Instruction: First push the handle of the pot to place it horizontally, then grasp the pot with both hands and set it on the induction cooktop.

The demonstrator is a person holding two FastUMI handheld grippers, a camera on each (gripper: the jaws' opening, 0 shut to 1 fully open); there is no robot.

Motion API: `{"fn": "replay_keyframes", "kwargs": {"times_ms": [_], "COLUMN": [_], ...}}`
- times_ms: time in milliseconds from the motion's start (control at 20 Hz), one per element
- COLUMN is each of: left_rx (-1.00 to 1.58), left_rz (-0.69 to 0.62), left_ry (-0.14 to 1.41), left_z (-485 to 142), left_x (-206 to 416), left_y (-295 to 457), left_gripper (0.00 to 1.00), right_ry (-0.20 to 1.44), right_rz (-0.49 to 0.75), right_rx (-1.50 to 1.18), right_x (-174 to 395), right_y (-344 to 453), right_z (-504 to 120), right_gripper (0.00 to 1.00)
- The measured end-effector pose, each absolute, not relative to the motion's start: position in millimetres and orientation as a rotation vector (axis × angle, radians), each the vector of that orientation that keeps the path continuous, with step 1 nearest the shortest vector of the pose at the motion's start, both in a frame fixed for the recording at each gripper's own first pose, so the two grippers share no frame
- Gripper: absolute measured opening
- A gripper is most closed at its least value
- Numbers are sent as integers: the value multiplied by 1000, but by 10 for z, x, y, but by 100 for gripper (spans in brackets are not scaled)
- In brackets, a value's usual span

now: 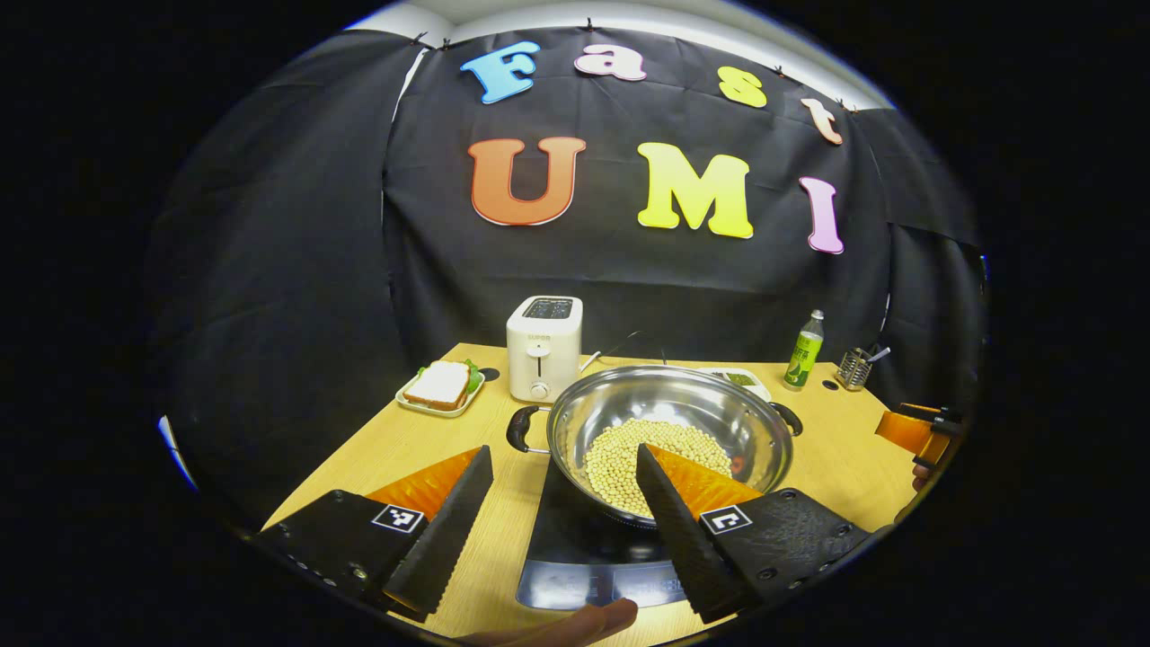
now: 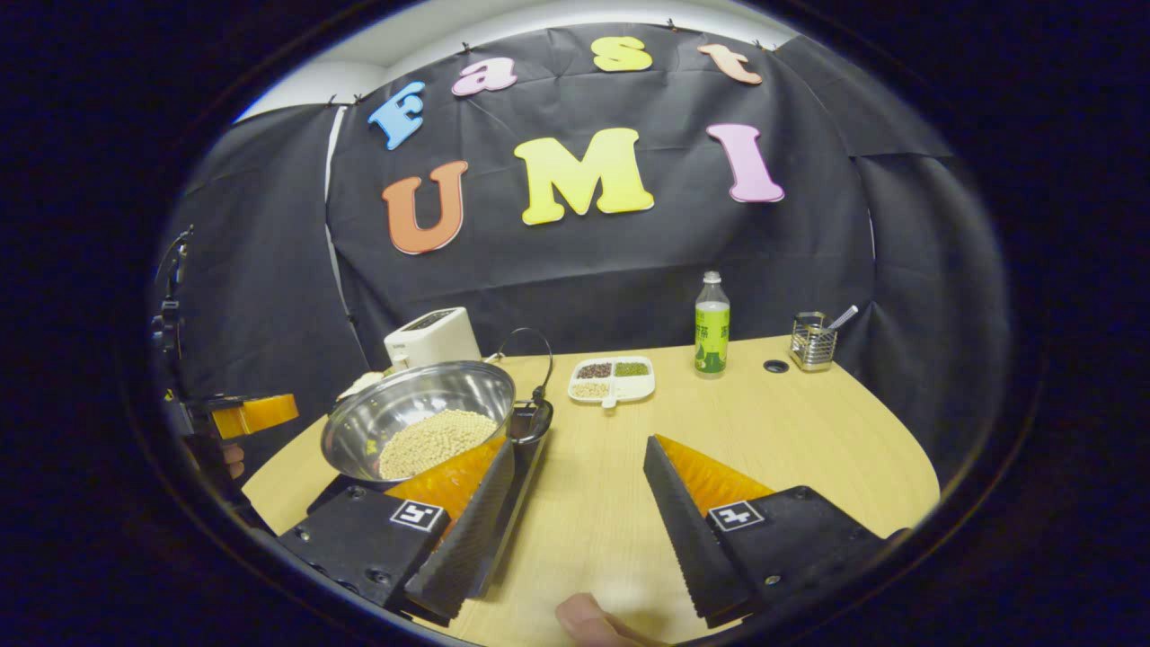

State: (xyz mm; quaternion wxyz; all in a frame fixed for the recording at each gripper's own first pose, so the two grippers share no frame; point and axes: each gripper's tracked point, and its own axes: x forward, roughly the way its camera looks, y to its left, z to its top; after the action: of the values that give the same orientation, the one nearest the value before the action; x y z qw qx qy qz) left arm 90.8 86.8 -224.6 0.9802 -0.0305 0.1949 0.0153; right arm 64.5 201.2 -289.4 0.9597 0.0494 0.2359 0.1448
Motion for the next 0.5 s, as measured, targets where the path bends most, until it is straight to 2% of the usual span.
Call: {"fn": "replay_keyframes", "kwargs": {"times_ms": [250,300,350,500], "left_rx": [-67,-65,-64,-72], "left_rz": [13,9,6,17], "left_ry": [300,281,263,202], "left_z": [-1688,-1585,-1501,-1172], "left_x": [671,619,568,403], "left_y": [682,644,614,537], "left_gripper": [96,90,96,95], "right_ry": [371,357,344,317], "right_rz": [270,255,238,201], "right_rx": [79,79,83,102], "right_x": [391,348,307,169], "right_y": [1745,1658,1575,1356], "right_z": [-2375,-2298,-2221,-2009], "right_gripper": [92,92,92,91]}}
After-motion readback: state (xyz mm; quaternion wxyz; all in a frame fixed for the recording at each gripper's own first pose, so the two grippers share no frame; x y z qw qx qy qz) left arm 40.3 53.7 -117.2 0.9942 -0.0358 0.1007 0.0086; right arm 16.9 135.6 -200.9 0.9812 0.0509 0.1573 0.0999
